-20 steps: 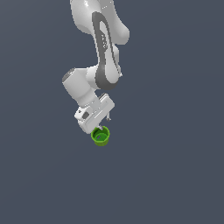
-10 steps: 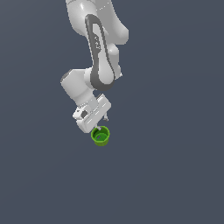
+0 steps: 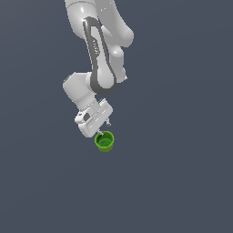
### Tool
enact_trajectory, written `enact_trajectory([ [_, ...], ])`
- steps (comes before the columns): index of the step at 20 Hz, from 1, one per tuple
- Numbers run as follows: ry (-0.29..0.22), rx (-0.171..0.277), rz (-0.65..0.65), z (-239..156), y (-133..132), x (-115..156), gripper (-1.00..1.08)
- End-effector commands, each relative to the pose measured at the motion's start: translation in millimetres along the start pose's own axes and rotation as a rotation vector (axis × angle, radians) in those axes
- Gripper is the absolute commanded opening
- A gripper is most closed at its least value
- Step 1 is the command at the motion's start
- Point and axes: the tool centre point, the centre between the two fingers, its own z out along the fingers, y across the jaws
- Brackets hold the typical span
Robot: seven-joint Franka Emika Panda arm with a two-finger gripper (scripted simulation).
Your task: Pick up the object and move it to a goal position.
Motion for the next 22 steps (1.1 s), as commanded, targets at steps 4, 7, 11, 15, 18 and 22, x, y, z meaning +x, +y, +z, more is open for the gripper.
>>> enact_trajectory([
  [4, 0.01, -0.011, -0.028, -0.3, 0.2, -3.1, 0.28],
  [7, 0.012, -0.015, -0.035, -0.4, 0.3, -4.0, 0.28],
  [11, 0.013, -0.016, -0.038, -0.6, 0.4, -4.6, 0.28],
  [15, 0.017, -0.015, -0.033, 2.5, -1.5, -0.9, 0.28],
  [18, 0.021, -0.013, -0.029, 5.9, -3.6, 3.1, 0.28],
  [22, 0.02, -0.013, -0.03, 6.5, -3.2, 2.4, 0.28],
])
